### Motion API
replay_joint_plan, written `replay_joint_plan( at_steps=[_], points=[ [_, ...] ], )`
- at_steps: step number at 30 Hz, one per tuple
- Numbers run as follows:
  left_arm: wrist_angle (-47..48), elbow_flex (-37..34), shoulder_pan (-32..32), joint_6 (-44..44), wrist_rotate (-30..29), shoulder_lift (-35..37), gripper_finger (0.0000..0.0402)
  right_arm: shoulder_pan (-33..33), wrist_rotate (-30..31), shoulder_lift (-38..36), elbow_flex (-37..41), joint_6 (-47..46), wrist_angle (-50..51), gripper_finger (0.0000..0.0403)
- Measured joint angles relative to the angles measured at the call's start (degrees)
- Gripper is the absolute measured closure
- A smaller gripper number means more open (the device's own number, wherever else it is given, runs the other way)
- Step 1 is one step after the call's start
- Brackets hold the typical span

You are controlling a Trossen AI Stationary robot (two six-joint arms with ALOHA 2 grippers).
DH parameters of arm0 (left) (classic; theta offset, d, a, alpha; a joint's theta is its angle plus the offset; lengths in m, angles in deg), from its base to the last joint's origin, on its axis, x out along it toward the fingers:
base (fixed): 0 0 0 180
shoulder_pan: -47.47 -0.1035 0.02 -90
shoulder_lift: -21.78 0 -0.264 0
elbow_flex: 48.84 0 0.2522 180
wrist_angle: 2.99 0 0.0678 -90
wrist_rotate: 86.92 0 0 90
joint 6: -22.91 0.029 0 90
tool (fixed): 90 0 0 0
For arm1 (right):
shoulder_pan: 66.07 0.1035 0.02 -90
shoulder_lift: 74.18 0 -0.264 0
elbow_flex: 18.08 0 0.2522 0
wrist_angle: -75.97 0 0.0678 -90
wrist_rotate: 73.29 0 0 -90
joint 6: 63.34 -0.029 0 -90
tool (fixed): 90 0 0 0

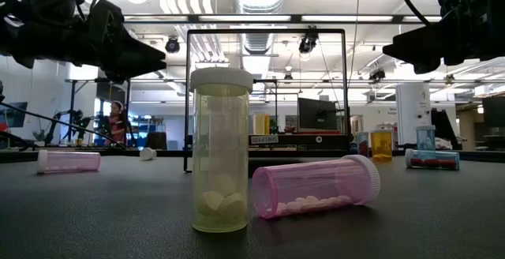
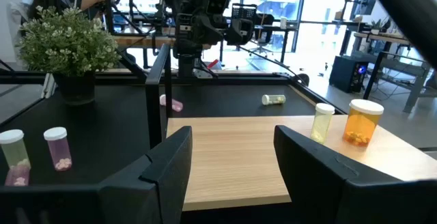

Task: Pick and place medicine bottles onto shelf by color
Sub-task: Put the middle right blue medicine bottle on the shelf

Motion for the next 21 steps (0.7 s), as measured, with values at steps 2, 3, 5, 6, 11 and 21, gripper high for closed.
replay_joint_plan(
  at_steps=[2,3,5,6,11,21],
  points=[
    [0.0,0.0,0.0,-0.1,0.0,-0.8,0.0203,0.0,0.0,0.0,0.0,0.1,0.0,0.0204],
    [0.0,0.0,0.0,-0.1,0.0,-1.3,0.0203,0.0,0.0,0.0,0.0,0.6,0.0,0.0204],
    [0.0,0.0,0.0,-0.1,0.0,-2.3,0.0203,0.0,0.0,0.0,0.0,2.6,-0.2,0.0204],
    [-0.1,0.0,0.0,-0.1,0.0,-2.8,0.0203,0.0,0.0,0.0,0.0,3.6,-0.3,0.0204],
    [-2.9,0.0,0.0,-0.1,0.0,-5.1,0.0203,0.0,0.0,0.0,0.0,2.0,-0.3,0.0204],
    [-5.6,0.0,0.0,-0.2,-1.8,-4.1,0.0203,0.0,0.0,0.0,0.0,-0.9,-0.5,0.0204]
  ],
)
